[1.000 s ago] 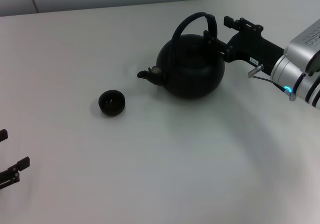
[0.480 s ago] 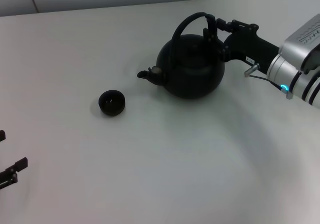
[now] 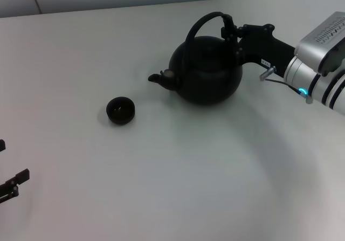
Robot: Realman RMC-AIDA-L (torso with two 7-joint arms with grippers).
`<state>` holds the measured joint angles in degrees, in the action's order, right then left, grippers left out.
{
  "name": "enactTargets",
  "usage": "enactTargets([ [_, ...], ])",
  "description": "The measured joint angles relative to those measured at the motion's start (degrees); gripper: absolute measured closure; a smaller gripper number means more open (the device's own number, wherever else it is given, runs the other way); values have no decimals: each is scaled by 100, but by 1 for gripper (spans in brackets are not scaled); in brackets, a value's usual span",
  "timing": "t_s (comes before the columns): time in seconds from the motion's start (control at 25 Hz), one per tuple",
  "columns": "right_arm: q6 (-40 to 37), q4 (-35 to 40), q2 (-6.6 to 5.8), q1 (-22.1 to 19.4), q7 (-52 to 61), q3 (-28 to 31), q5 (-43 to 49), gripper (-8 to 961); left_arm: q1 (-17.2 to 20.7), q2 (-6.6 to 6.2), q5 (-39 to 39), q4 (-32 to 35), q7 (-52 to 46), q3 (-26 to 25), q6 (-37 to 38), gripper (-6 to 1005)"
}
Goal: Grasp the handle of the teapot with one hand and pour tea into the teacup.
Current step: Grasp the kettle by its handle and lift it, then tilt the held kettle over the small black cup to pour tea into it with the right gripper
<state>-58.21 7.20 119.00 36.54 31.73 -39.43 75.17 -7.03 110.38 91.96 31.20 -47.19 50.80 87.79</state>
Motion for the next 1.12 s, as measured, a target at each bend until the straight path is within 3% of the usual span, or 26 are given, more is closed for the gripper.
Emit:
enactTargets([
  [0.2, -18, 59, 1, 2, 50, 35, -16, 877, -5, 0, 4, 0, 0, 0, 2, 197],
  [0.44, -52, 268, 14, 141, 386, 2, -29, 876, -13, 1, 4, 7, 0, 0, 2, 197],
  [0.88, 99, 262, 15, 765, 575, -317, 11, 877, -27, 69, 8, 116, 0, 1, 13, 197],
  [1.12, 141, 274, 20, 809, 577, -453, 13, 876, -28, 88, 8, 143, -7, 1, 17, 197],
])
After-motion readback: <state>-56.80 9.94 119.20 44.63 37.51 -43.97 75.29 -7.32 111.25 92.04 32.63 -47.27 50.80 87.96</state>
